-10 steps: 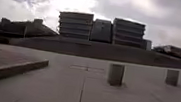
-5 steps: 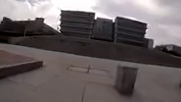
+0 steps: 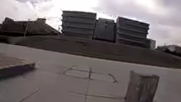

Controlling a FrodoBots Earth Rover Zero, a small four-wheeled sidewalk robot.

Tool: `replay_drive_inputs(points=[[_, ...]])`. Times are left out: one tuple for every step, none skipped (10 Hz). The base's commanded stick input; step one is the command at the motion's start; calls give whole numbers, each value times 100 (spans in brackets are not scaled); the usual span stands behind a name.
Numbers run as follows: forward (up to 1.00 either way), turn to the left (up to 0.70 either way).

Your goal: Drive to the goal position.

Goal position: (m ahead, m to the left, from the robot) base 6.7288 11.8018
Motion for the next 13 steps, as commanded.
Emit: replay_drive_inputs(points=[[100,0],[100,0],[100,0],[100,0],[100,0],[100,0],[100,0],[100,0],[100,0],[100,0],[100,0],[100,14],[100,27]])
